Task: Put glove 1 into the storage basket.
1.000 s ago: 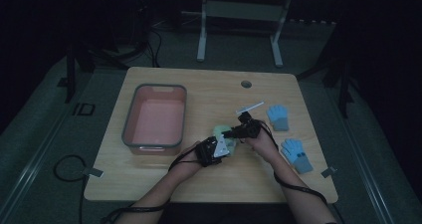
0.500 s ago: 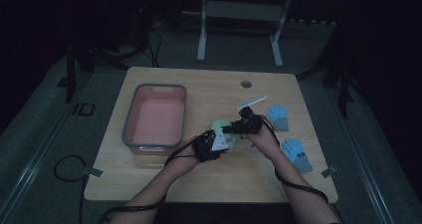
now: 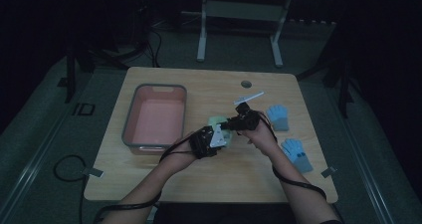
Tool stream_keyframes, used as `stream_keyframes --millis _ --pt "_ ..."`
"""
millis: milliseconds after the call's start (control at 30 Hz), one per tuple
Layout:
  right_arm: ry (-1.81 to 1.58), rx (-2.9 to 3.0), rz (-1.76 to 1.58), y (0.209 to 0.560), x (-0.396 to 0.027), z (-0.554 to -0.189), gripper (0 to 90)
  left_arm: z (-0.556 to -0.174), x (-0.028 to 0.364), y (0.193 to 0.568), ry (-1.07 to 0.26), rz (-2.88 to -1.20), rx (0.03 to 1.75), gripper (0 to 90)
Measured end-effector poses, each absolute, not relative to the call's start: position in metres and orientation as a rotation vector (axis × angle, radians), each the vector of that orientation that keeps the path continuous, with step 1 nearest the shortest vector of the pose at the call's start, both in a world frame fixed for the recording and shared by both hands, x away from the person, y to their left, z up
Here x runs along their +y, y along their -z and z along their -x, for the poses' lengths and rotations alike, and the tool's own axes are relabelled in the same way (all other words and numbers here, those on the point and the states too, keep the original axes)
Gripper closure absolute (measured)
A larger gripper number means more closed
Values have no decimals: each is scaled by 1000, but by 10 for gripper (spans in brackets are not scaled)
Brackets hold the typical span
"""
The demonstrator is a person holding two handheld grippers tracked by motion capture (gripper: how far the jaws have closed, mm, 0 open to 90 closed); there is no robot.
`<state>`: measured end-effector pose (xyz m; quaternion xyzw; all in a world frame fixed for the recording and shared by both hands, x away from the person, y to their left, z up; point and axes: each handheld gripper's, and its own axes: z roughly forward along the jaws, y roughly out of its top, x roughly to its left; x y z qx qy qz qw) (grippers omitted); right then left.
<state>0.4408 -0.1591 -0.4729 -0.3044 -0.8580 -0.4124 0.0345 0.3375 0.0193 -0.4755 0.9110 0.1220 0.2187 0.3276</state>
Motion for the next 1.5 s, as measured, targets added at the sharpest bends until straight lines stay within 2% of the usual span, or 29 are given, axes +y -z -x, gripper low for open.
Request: stream_keyframes --millis 367,400,767,1500 --pt "1290 -2645 872 451 -131 -447 717 -339 42 455 -599 -2399 331 744" --pt "1301 -2650 854 444 -122 -449 717 -341 54 446 -615 -2400 341 744" --pt "1311 -2671 770 424 -76 -457 718 -341 89 433 -653 -2404 383 745" --pt "1292 -2694 671 425 8 -464 718 -347 163 442 -676 -2455 463 744"
